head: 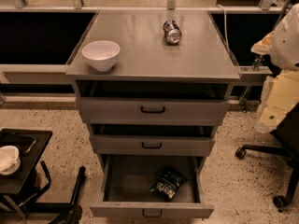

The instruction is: Pick blue chip bag from bottom drawer and place on counter

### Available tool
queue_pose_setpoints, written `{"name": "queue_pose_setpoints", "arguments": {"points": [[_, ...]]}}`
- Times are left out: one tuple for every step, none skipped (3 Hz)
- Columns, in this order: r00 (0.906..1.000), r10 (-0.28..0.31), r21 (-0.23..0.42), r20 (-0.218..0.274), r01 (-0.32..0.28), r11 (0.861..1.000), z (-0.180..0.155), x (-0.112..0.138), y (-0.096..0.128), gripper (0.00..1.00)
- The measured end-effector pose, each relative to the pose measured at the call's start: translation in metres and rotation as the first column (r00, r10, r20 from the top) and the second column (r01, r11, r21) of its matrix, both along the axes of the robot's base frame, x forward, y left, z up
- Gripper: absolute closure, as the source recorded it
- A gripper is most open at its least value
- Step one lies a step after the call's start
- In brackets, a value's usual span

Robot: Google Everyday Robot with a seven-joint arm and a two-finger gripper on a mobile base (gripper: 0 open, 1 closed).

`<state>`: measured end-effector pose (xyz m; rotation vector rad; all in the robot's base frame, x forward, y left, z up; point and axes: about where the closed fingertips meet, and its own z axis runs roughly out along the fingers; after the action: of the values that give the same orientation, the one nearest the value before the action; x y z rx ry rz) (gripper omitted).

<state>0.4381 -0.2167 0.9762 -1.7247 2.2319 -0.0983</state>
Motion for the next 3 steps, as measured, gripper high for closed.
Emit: {"name": "queue_pose_setpoints", "arguments": {"points": [[1.0000, 0.000, 0.000, 0.000, 0.000, 1.000, 0.000, 0.000, 0.000, 0.00], [0.9998, 0.017, 0.029, -0.012, -0.016, 0.999, -0.012, -0.003, -0.006, 0.00], [0.9975, 0.042, 0.129, -0.058, -0.034, 0.991, -0.070, -0.014, -0.029, 0.00]]}}
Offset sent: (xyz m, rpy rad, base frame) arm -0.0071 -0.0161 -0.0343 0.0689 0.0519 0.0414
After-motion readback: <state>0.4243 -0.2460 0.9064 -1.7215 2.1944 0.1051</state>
